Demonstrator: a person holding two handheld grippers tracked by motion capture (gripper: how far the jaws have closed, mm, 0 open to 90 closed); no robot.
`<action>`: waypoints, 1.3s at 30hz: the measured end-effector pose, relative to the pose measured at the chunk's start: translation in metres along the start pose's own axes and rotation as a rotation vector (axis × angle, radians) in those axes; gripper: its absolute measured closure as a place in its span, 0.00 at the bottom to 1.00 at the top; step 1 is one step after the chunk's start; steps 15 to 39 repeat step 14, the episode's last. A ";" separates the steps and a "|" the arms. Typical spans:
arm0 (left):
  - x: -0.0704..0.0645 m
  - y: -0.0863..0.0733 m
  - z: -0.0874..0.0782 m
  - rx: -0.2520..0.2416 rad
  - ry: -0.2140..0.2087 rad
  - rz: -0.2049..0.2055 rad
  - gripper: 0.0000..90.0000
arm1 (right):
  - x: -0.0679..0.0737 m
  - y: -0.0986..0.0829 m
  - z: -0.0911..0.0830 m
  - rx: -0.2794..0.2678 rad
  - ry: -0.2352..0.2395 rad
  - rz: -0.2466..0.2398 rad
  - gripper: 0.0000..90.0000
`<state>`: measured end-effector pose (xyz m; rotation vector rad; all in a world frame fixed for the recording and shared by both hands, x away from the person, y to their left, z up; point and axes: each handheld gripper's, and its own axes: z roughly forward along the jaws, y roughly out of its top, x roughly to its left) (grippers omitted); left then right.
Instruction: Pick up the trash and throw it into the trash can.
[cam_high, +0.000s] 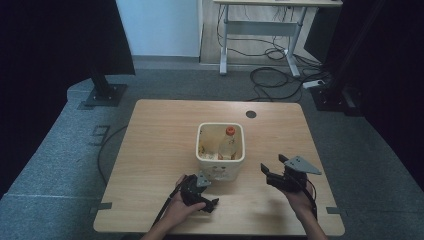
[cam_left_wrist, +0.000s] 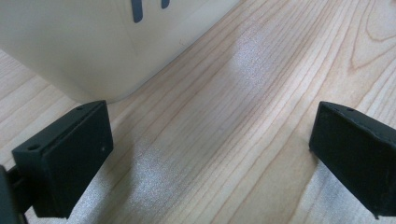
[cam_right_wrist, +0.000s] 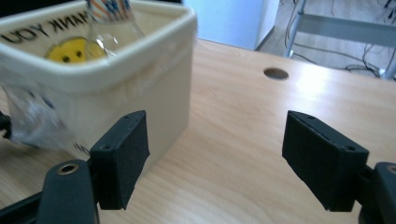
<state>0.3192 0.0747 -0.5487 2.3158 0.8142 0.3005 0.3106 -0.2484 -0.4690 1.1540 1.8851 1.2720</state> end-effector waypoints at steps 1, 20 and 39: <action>0.000 0.000 0.000 -0.001 0.000 -0.001 0.00 | -0.003 -0.008 0.000 0.019 -0.003 0.010 0.25; 0.000 0.000 0.000 0.000 0.001 -0.001 0.00 | -0.006 -0.017 0.000 0.040 -0.016 0.010 0.25; 0.000 0.000 0.000 0.000 0.001 -0.001 0.00 | -0.006 -0.017 0.000 0.040 -0.016 0.010 0.25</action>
